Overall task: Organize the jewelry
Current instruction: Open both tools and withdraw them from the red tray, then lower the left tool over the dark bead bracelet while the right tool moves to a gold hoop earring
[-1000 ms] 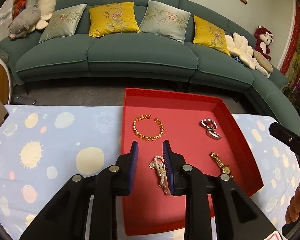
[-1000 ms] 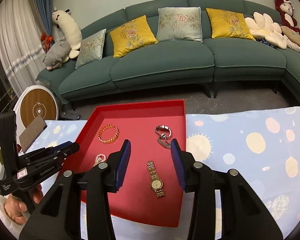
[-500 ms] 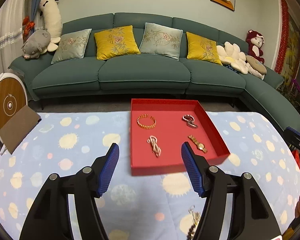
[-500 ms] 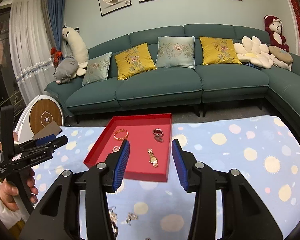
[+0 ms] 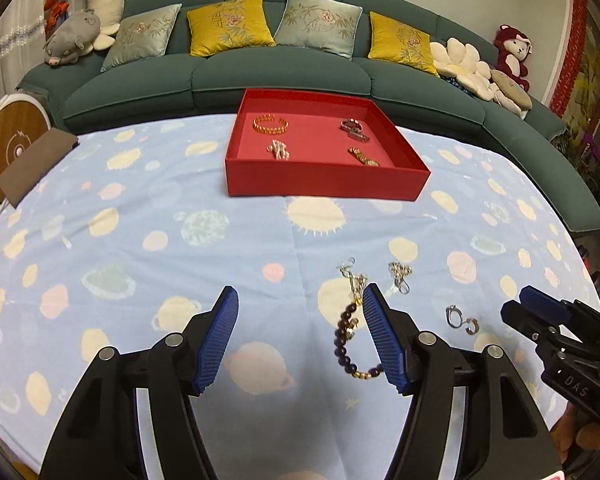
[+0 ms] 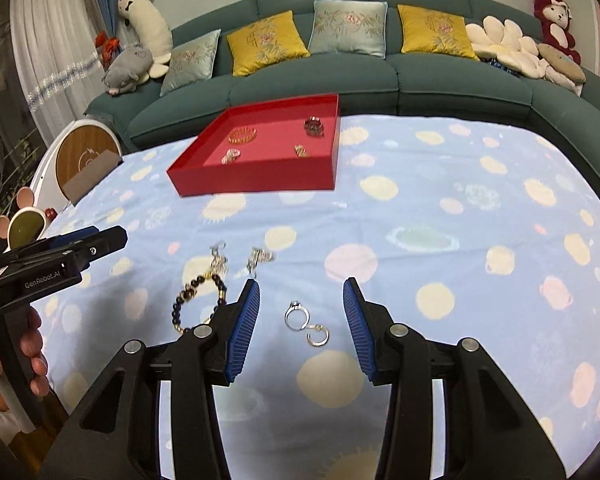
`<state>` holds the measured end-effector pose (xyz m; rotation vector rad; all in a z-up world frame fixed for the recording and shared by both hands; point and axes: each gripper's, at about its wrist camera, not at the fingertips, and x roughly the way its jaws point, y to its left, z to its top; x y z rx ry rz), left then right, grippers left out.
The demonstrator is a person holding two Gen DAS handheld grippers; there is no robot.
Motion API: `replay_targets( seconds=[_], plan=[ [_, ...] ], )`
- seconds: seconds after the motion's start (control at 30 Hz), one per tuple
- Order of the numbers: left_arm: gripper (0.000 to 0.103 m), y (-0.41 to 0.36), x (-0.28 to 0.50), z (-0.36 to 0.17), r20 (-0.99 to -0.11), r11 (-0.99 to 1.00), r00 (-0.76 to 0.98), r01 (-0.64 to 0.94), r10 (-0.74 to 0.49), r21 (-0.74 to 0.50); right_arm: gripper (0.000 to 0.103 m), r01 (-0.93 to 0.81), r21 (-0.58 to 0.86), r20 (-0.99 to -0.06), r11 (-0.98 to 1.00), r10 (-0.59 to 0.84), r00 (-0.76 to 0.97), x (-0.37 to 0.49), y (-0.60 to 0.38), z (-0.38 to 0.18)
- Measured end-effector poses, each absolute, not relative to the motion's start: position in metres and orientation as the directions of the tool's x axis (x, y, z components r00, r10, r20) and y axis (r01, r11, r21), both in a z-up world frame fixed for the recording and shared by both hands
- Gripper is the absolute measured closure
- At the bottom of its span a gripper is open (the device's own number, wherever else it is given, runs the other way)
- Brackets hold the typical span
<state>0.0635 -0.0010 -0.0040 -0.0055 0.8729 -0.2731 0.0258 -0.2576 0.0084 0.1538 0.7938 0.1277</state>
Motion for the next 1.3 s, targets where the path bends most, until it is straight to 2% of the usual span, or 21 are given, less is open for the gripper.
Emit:
replay_targets(
  seconds=[0.43,0.6,0.7,0.77,0.87,1.13,1.3],
  plan=[
    [0.041,-0.024,0.063,-0.056,-0.821,0.948,0.504,0.287,-0.269,-0.134,0.061,-0.049,0.186,-0.736,0.981,0.172,0.654,0.024,-0.248,-0.017],
    [0.049,-0.029,0.064,-0.062,-0.818,0.950,0.514,0.288,-0.258,-0.119,0.061,-0.042,0.198,-0.735,0.979,0.177,0.655,0.025,-0.251,-0.017],
    [0.057,-0.031,0.064,-0.063,-0.811,0.950,0.529,0.296,-0.251,-0.100,0.061,-0.040,0.205,-0.732,0.978,0.180,0.658,0.025,-0.253,-0.015],
    [0.072,-0.032,0.063,-0.064,-0.804,0.949,0.542,0.303,-0.245,-0.086,0.061,-0.036,0.208,-0.730,0.977,0.179,0.659,0.024,-0.254,-0.015],
    [0.077,-0.034,0.062,-0.064,-0.799,0.946,0.549,0.315,-0.246,-0.075,0.061,-0.031,0.216,-0.728,0.976,0.182,0.661,0.025,-0.256,-0.014],
    [0.078,-0.036,0.051,-0.064,-0.796,0.935,0.547,0.349,-0.260,-0.065,0.061,-0.031,0.232,-0.721,0.972,0.193,0.666,0.025,-0.258,-0.012],
    [0.078,-0.028,0.052,-0.062,-0.800,0.936,0.529,0.334,-0.283,-0.110,0.061,-0.049,0.240,-0.724,0.969,0.213,0.656,0.027,-0.252,-0.014]
  ],
)
